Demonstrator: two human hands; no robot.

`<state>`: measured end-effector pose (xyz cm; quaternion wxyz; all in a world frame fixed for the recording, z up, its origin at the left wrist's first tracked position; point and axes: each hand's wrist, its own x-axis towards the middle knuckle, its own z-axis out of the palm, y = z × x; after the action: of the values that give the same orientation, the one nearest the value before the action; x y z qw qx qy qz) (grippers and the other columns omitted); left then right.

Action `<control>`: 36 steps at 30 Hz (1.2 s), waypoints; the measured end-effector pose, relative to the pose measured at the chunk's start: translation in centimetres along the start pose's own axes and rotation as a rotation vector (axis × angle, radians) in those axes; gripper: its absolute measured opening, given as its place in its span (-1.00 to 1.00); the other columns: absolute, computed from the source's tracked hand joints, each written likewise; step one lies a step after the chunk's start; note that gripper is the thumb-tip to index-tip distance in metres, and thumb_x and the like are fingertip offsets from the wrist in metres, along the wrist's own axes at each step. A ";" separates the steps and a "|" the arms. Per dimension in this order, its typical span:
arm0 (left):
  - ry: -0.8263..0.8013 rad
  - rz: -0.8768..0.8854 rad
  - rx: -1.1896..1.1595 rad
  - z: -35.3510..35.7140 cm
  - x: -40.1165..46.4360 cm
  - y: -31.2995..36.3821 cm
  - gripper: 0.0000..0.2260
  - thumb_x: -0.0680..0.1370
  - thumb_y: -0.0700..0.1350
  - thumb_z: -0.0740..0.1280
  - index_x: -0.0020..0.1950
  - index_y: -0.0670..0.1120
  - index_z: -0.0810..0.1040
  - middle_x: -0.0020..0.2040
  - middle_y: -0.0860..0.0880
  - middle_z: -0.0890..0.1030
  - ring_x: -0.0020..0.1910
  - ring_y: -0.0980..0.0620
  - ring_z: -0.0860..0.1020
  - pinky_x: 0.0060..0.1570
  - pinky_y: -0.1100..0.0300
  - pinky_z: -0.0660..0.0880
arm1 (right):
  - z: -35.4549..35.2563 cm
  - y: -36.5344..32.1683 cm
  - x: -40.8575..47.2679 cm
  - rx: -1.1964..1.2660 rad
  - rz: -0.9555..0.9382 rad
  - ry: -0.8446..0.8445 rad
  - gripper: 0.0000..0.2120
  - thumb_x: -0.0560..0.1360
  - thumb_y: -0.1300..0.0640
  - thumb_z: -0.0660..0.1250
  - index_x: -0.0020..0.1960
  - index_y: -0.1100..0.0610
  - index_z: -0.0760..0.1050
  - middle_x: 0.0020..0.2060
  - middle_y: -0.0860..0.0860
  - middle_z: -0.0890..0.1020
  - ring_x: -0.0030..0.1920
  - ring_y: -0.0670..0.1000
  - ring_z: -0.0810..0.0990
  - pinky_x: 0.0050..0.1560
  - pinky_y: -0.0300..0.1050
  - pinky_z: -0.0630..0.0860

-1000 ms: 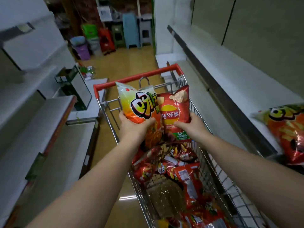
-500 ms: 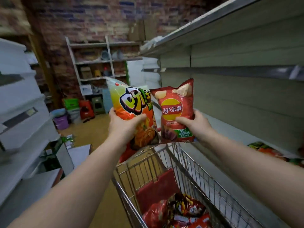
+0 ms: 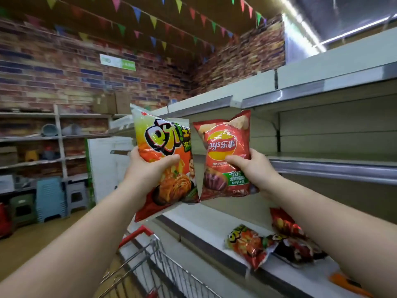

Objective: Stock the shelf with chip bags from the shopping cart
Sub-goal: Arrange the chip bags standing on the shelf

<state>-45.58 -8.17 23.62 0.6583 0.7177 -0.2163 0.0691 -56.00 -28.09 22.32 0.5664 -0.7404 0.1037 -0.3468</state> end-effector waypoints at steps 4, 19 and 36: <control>-0.093 0.038 -0.021 4.9 -1.6 3.0 0.01 -0.06 0.32 0.56 0.35 0.10 0.35 0.15 -0.01 0.59 0.10 -0.13 0.59 0.13 -0.17 0.51 | -6.7 -1.8 -1.2 -0.062 -0.016 0.069 -0.74 0.47 0.05 0.38 0.10 0.08 0.40 -0.15 -0.01 0.60 -0.22 -0.06 0.59 -0.28 -0.22 0.50; -0.392 0.127 -0.172 17.4 -8.1 9.7 0.06 -0.10 0.33 0.56 0.34 0.02 0.40 0.12 -0.04 0.62 0.03 -0.10 0.62 0.09 -0.11 0.55 | -23.7 -4.3 -7.4 -0.067 0.172 0.289 -0.64 0.43 0.02 0.41 0.10 0.21 0.44 -0.15 0.15 0.68 -0.23 0.12 0.68 -0.19 -0.03 0.61; -0.769 0.129 -0.293 24.9 -5.9 9.5 -0.44 0.30 0.25 0.49 0.07 -0.16 0.59 -0.04 -0.16 0.69 -0.07 -0.16 0.66 0.05 -0.09 0.57 | -31.1 -4.8 -8.8 -0.094 0.302 0.651 -0.50 0.41 -0.01 0.44 0.20 0.25 0.38 -0.14 0.19 0.66 -0.26 0.14 0.65 -0.22 -0.03 0.60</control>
<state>-59.34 -31.50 26.96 0.6190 0.5749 -0.4985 -0.1942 -83.26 -45.50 26.84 0.5138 -0.5928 0.4027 -0.4716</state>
